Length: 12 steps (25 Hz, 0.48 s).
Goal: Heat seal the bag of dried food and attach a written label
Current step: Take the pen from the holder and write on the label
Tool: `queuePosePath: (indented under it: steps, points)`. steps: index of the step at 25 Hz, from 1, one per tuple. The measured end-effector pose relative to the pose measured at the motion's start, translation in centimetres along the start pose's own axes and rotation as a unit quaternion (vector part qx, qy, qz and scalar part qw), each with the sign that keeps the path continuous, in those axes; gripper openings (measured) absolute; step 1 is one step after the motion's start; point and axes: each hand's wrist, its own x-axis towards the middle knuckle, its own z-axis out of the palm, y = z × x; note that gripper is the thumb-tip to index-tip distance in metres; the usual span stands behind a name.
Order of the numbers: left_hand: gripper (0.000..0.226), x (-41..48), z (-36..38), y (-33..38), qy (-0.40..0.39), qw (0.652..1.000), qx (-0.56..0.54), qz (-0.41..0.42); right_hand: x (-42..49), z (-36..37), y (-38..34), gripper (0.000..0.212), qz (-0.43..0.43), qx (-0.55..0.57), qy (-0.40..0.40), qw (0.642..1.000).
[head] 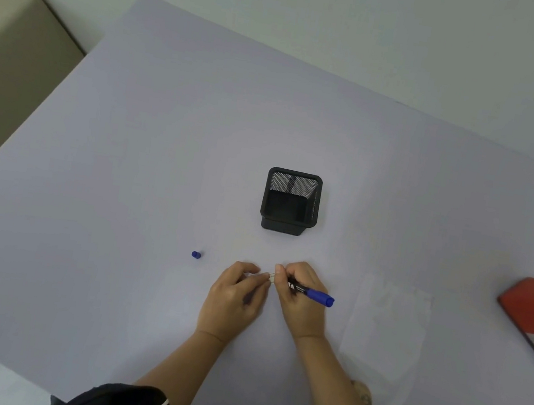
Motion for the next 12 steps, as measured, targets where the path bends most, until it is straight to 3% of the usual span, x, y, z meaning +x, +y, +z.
queuePosePath:
  steps: [12]
  points:
    - [0.020, 0.09, 0.01, 0.06, 0.000, 1.000, 0.002, -0.004, 0.10, 0.03, 0.12, 0.028, 0.001, 0.001, 0.002, 1.000]
